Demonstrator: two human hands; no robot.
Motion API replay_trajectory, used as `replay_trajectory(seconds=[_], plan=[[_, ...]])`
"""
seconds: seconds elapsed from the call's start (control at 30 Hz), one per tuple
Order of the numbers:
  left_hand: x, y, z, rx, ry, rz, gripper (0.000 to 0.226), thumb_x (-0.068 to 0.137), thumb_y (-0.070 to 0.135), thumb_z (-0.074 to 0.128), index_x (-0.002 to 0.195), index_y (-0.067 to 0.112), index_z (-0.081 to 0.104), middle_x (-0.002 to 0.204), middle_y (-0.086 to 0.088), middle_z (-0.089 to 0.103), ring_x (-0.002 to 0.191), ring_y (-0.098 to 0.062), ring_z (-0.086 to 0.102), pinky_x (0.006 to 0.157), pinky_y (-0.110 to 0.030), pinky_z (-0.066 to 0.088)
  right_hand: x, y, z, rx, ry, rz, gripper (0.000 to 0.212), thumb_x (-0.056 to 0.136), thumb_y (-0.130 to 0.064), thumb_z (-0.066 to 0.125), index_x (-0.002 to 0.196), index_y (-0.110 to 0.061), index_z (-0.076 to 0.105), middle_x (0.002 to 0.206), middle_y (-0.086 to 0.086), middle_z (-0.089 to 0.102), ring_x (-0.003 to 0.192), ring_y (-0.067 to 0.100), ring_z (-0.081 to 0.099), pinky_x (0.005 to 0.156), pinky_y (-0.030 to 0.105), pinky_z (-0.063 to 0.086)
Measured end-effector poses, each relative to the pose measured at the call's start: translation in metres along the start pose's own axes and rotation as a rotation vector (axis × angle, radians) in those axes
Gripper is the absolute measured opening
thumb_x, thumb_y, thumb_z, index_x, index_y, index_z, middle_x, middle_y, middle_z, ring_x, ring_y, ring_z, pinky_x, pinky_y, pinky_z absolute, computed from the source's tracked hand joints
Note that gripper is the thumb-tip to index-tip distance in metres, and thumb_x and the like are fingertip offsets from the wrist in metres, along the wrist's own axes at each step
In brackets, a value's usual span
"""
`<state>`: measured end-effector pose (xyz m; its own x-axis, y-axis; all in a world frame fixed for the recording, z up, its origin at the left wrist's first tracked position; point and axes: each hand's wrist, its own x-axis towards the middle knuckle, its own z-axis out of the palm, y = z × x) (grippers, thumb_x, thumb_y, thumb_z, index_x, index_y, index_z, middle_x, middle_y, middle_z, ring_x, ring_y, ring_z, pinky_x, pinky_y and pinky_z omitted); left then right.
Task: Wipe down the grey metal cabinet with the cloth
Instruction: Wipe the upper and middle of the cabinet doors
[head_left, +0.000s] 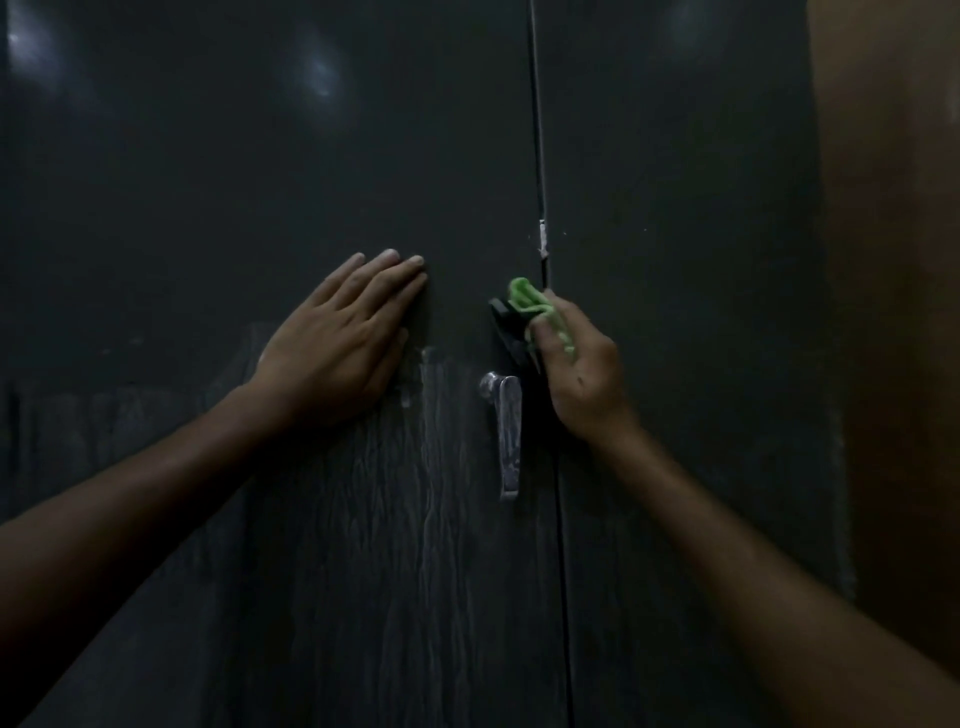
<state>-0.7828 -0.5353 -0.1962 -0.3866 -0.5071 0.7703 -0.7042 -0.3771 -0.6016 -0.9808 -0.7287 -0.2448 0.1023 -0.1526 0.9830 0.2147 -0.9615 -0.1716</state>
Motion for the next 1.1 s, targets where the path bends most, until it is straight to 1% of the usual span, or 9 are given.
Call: replay_trajectory(seconds=[0.07, 0.2, 0.33, 0.47, 0.63, 0.77, 0.93, 1.0, 1.1], plan=[[0.001, 0.003, 0.000, -0.020, 0.006, -0.026, 0.060, 0.109, 0.034, 0.031, 0.161, 0.004, 0.035, 0.169, -0.013, 0.034, 0.159, -0.031, 0.026, 0.132, -0.049, 0.016, -0.023, -0.010, 0.003, 0.070, 0.091, 0.150, 0.037, 0.104, -0.033, 0.052, 0.132, -0.014, 0.065, 0.120, 0.000, 0.072, 0.112, 0.014, 0.068, 0.096, 0.046, 0.055], [-0.001, 0.010, 0.000, -0.056, 0.008, -0.059, 0.060, 0.107, 0.035, 0.031, 0.159, 0.006, 0.041, 0.168, -0.013, 0.036, 0.159, -0.031, 0.027, 0.133, -0.049, 0.013, -0.057, -0.028, 0.025, 0.051, 0.103, 0.272, 0.039, 0.100, -0.046, 0.052, 0.123, -0.018, 0.068, 0.108, 0.003, 0.069, 0.107, 0.023, 0.064, 0.092, 0.045, 0.054], [-0.001, 0.011, -0.005, -0.056, -0.002, -0.052, 0.061, 0.106, 0.036, 0.030, 0.157, 0.006, 0.043, 0.168, -0.014, 0.036, 0.158, -0.032, 0.028, 0.132, -0.049, 0.013, -0.092, -0.042, 0.054, -0.121, 0.203, 0.338, 0.033, 0.096, -0.043, 0.063, 0.116, -0.016, 0.061, 0.102, -0.004, 0.056, 0.096, 0.016, 0.052, 0.081, 0.024, 0.048], [-0.003, 0.011, -0.007, -0.005, -0.031, -0.039, 0.063, 0.107, 0.038, 0.026, 0.160, 0.006, 0.039, 0.170, -0.015, 0.031, 0.160, -0.032, 0.023, 0.133, -0.050, 0.013, -0.118, -0.043, 0.067, -0.171, 0.201, 0.335, 0.032, 0.098, -0.043, 0.057, 0.111, -0.013, 0.057, 0.100, -0.004, 0.053, 0.095, 0.017, 0.053, 0.081, 0.042, 0.051], [-0.005, 0.012, -0.009, 0.020, -0.041, -0.040, 0.065, 0.108, 0.040, 0.024, 0.162, 0.007, 0.035, 0.172, -0.013, 0.027, 0.161, -0.031, 0.019, 0.133, -0.049, 0.011, -0.073, -0.043, 0.071, -0.167, 0.301, 0.400, 0.033, 0.099, -0.053, 0.054, 0.096, -0.020, 0.056, 0.088, -0.006, 0.060, 0.079, 0.013, 0.057, 0.062, 0.026, 0.040], [-0.004, 0.013, -0.008, 0.039, -0.028, -0.036, 0.063, 0.107, 0.037, 0.027, 0.162, 0.006, 0.036, 0.171, -0.014, 0.028, 0.161, -0.032, 0.021, 0.132, -0.050, 0.012, -0.094, -0.033, 0.058, 0.061, 0.223, 0.389, 0.031, 0.102, -0.045, 0.056, 0.078, -0.026, 0.054, 0.063, -0.015, 0.057, 0.056, 0.002, 0.053, 0.053, 0.017, 0.040], [-0.005, 0.015, -0.008, 0.060, -0.041, -0.041, 0.064, 0.108, 0.038, 0.024, 0.163, 0.007, 0.033, 0.172, -0.014, 0.026, 0.162, -0.032, 0.018, 0.132, -0.051, 0.011, -0.068, -0.033, 0.047, 0.260, 0.153, 0.543, 0.053, 0.103, -0.044, 0.056, 0.067, -0.005, 0.056, 0.059, 0.014, 0.061, 0.055, 0.015, 0.055, 0.051, 0.029, 0.043], [-0.004, 0.014, -0.007, 0.060, -0.034, -0.035, 0.064, 0.108, 0.039, 0.024, 0.162, 0.006, 0.034, 0.172, -0.015, 0.026, 0.162, -0.032, 0.019, 0.132, -0.051, 0.011, -0.062, -0.037, 0.052, 0.190, 0.244, 0.540, 0.055, 0.102, -0.048, 0.056, 0.057, -0.017, 0.048, 0.047, -0.005, 0.050, 0.045, 0.007, 0.047, 0.043, 0.023, 0.036], [-0.006, 0.014, -0.008, 0.051, -0.024, -0.038, 0.064, 0.108, 0.039, 0.025, 0.162, 0.006, 0.035, 0.171, -0.015, 0.028, 0.161, -0.032, 0.020, 0.132, -0.051, 0.012, -0.080, -0.039, 0.060, 0.147, 0.290, 0.466, 0.050, 0.103, -0.046, 0.056, 0.059, -0.023, 0.045, 0.047, -0.012, 0.047, 0.043, 0.001, 0.044, 0.041, 0.019, 0.035]])
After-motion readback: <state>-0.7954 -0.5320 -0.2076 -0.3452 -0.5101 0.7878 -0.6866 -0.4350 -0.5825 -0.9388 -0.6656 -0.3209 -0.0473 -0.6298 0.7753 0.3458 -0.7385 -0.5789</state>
